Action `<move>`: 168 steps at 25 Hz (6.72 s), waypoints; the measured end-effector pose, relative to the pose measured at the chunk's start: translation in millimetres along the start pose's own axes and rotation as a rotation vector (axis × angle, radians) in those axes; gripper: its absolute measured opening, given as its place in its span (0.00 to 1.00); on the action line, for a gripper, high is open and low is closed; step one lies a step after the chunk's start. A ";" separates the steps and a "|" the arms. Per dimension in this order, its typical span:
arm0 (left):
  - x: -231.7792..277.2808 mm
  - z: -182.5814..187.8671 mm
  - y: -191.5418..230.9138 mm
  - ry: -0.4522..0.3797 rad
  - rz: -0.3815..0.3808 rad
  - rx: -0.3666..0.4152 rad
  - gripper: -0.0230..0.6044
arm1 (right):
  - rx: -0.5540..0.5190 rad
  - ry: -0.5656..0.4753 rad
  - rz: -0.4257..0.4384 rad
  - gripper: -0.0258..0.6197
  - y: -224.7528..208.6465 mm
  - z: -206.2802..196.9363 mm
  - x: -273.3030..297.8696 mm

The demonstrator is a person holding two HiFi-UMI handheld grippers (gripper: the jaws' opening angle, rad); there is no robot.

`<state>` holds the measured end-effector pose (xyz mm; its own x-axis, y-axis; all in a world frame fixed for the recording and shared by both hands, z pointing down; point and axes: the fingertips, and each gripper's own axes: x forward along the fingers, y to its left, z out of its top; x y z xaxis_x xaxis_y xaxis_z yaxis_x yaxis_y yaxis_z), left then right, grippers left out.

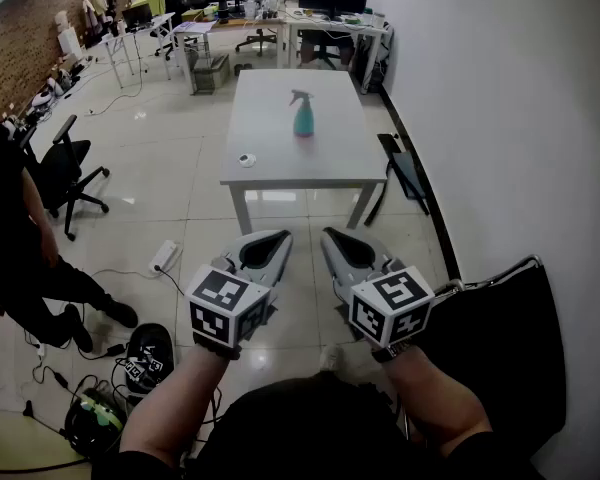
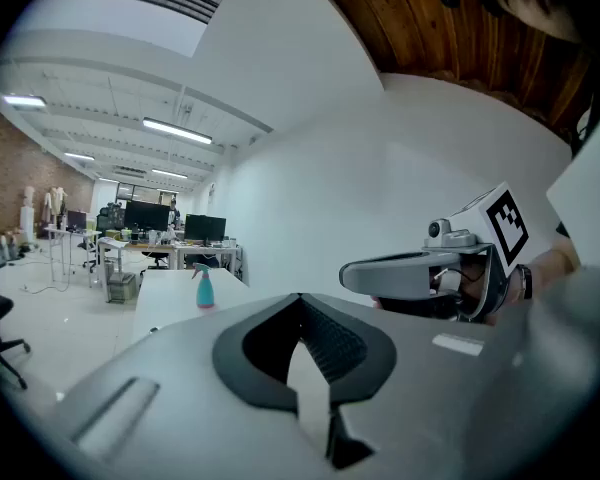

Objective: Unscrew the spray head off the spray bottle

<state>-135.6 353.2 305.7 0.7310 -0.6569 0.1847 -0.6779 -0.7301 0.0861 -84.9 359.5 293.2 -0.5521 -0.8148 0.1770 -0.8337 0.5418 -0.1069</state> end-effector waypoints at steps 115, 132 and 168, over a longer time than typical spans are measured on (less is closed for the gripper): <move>416.2 -48.0 270.2 0.289 0.355 -0.196 0.26 | 0.042 0.311 0.335 0.03 -380.9 -1.2 330.4; 446.4 -108.9 328.4 0.335 0.269 -0.193 0.59 | 0.017 0.406 0.204 0.03 -379.5 -5.7 372.1; 510.3 -183.1 351.1 0.486 0.157 -0.046 0.73 | 0.032 0.460 0.106 0.03 -401.3 -12.9 372.4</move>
<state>-14.9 -204.0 609.4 0.5064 -0.5866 0.6320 -0.7873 -0.6136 0.0613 44.1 -158.6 414.7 -0.5793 -0.5750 0.5778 -0.7765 0.6048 -0.1768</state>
